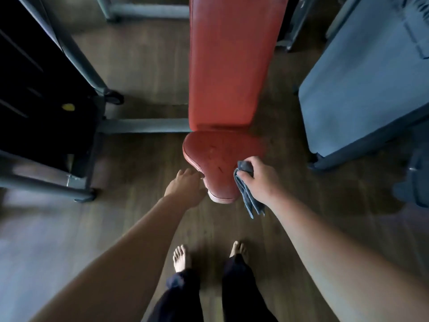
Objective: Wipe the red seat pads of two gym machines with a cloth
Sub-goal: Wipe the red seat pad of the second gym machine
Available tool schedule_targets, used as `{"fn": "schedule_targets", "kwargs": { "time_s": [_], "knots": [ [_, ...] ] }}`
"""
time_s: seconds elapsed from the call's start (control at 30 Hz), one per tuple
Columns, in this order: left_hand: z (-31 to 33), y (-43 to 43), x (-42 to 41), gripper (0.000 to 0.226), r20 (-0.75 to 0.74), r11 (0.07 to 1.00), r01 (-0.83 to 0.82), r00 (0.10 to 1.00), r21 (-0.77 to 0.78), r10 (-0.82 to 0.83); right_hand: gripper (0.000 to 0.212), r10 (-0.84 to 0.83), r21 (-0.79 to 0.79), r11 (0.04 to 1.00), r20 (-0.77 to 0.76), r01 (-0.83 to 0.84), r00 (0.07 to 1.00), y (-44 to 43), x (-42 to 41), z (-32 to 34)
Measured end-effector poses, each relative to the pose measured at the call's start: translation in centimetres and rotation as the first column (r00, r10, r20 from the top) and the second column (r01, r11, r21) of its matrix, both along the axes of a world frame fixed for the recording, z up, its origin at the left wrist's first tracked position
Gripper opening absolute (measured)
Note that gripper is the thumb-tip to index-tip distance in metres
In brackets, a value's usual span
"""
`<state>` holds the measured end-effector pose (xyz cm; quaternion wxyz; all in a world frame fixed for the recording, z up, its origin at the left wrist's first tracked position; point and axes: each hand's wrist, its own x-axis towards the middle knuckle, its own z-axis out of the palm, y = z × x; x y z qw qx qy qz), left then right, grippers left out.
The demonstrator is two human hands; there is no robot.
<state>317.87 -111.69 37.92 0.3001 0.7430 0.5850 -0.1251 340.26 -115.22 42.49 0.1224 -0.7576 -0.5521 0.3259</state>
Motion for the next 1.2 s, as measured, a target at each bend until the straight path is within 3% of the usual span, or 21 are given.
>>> {"fn": "schedule_targets", "kwargs": {
  "time_s": [0.27,0.4,0.5,0.67,0.97,1.1,1.2],
  "knots": [
    [-11.0,5.1,1.2,0.069,0.042,0.996,-0.022,0.999,0.083,0.019,0.04,0.355,-0.045,0.935,0.148,-0.353,0.923,6.5,-0.7,-13.4],
    [-15.4,5.6,0.3,0.085,0.019,0.988,0.055,0.998,0.145,-0.058,0.065,0.458,0.072,0.864,0.299,-0.499,0.837,5.4,-0.8,-17.9],
    [-17.0,4.6,0.1,0.085,0.041,0.979,0.072,0.996,0.19,-0.081,0.068,0.514,0.066,0.817,0.368,-0.574,0.774,2.5,-0.8,-19.7],
    [-18.4,4.2,0.7,0.078,0.061,0.983,0.015,0.998,0.184,-0.026,0.068,0.482,-0.006,0.85,0.412,-0.527,0.773,2.6,-1.4,-20.9],
    [-18.7,4.1,1.2,0.075,0.027,0.987,0.015,0.999,0.162,-0.02,0.067,0.556,-0.02,0.8,0.402,-0.6,0.728,5.1,-0.3,-21.2],
    [-18.7,4.2,1.3,0.075,-0.006,0.989,0.019,1.0,0.147,-0.018,0.067,0.391,-0.023,0.904,0.448,-0.428,0.804,11.5,-0.2,-22.2],
    [-18.5,4.2,1.3,0.075,-0.011,0.989,0.024,1.0,0.145,-0.022,0.066,0.348,0.001,0.921,0.445,-0.389,0.825,9.4,-2.4,-21.7]
  ]
}}
